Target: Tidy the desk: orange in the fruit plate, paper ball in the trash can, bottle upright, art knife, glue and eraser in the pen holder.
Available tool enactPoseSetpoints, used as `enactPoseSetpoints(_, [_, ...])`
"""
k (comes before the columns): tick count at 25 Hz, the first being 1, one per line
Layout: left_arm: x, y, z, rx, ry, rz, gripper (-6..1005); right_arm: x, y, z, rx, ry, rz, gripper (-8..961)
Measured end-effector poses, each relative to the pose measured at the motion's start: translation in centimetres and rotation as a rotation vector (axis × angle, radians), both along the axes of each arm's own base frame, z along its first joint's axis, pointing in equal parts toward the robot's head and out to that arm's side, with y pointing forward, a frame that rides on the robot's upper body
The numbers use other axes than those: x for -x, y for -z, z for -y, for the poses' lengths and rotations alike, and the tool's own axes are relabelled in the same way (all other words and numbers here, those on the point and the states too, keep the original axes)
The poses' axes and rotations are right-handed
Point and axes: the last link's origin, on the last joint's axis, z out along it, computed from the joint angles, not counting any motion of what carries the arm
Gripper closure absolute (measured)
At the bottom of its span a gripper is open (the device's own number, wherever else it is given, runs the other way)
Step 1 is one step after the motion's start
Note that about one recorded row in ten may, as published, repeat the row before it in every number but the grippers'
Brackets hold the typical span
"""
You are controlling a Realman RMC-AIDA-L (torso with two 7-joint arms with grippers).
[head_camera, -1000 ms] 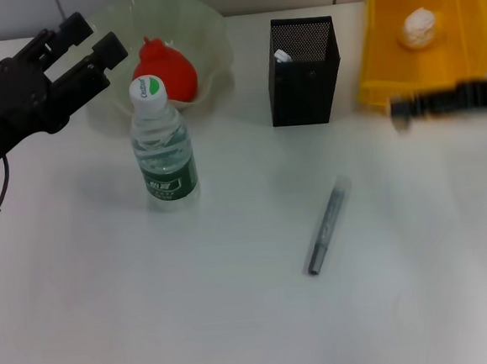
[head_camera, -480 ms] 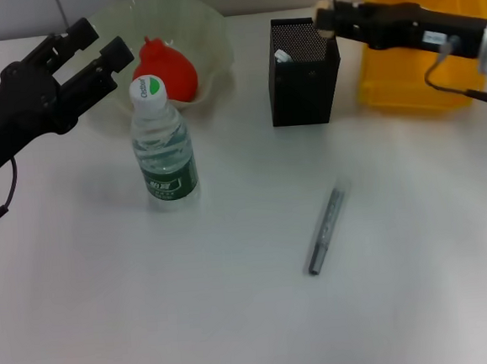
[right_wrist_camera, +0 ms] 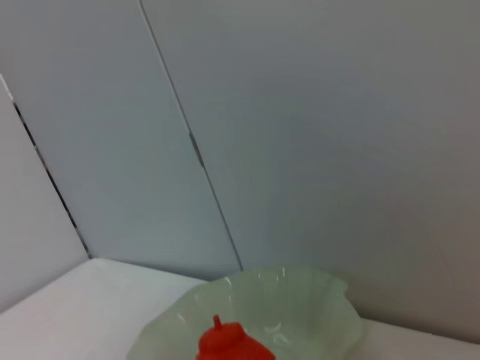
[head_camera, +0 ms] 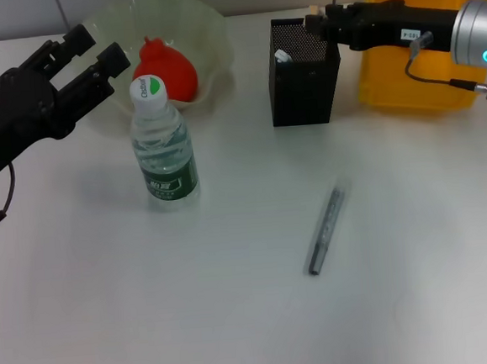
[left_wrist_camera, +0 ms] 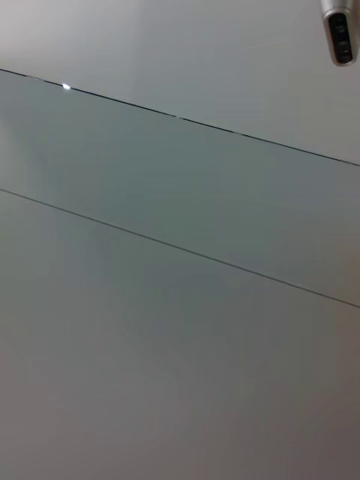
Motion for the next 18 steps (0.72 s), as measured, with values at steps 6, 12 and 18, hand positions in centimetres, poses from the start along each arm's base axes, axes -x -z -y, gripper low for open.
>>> enactPoseSetpoints(6, [-0.16, 0.02, -0.12, 0.003, 0.003, 0.003, 261, 0.58, 0.35, 0.02, 0.011, -0.036, 0.017, 513])
enactPoseSetpoints(12, [-0.20, 0.05, -0.14, 0.005, 0.003, 0.006, 261, 0.73, 0.35, -0.06, 0.014, -0.036, 0.014, 446])
enactPoseSetpoints(18, [-0.32, 0.03, -0.24, 0.007, 0.005, 0.009, 261, 0.85, 0.18, -0.13, 0.016, -0.025, 0.002, 390])
